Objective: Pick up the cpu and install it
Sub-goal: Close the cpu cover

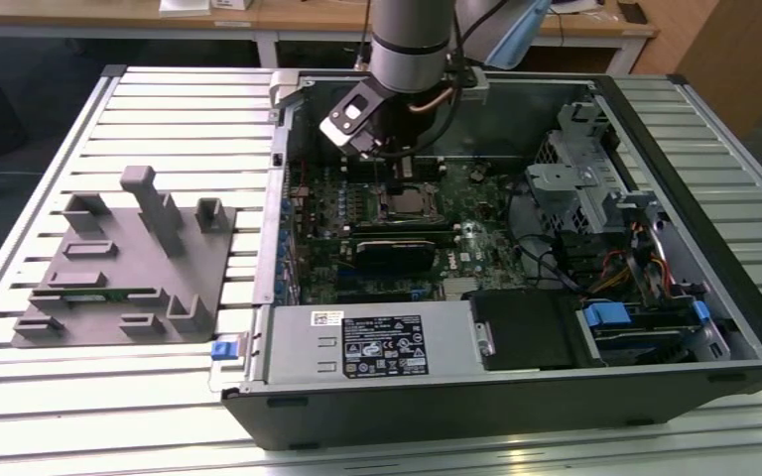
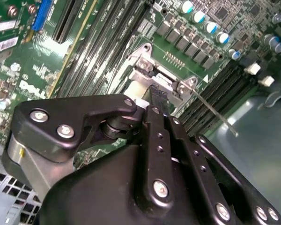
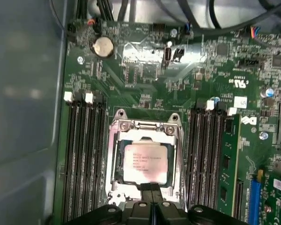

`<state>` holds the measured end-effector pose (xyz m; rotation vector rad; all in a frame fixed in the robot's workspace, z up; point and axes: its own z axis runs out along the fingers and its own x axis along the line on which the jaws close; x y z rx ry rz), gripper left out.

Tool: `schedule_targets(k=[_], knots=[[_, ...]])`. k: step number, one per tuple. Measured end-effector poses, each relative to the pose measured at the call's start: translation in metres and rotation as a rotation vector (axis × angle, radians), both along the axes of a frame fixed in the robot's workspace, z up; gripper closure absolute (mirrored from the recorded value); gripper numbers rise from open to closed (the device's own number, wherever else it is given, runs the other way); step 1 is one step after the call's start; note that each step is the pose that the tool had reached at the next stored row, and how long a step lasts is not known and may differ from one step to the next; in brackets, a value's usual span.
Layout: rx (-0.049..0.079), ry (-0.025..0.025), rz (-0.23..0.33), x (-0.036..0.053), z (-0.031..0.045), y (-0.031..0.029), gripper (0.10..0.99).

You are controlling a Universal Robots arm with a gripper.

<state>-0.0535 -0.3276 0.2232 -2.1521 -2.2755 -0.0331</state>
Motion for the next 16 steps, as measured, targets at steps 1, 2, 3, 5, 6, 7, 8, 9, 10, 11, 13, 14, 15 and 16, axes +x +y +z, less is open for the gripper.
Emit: schedule_targets(k=[1, 2, 3, 5, 6, 7, 8, 9, 10, 11, 13, 14, 15, 16], knots=[[0.0, 0.0, 0.0, 0.0, -0.0018, 0.0, 0.98], [0.0, 0.0, 0.0, 0.0, -0.0036, 0.0, 0.98], [0.0, 0.0, 0.0, -0.0001, -0.0054, 0.0, 0.98], [0.0, 0.0, 0.0, -0.0002, -0.009, 0.0, 0.98], [0.0, 0.0, 0.0, -0.0003, -0.0109, 0.0, 0.98], [0.0, -0.0001, 0.0, -0.0005, -0.0127, 0.0, 0.98], [0.0, -0.0001, 0.0, -0.0007, -0.0142, 0.0, 0.98], [0.0, 0.0, 0.0, -0.0009, -0.0156, 0.0, 0.98], [0.0, 0.0, 0.0, -0.0011, -0.0169, 0.0, 0.98], [0.0, 0.0, 0.0, -0.0011, -0.018, 0.0, 0.98], [0.0, 0.0, 0.0, -0.0012, -0.0197, 0.0, 0.98], [0.0, -0.0001, 0.0, -0.0012, -0.0203, 0.0, 0.98], [0.0, 0.0, 0.0, -0.0012, -0.0207, 0.0, 0.98], [0.0, -0.0001, 0.0, -0.0012, -0.0211, 0.0, 0.98]])
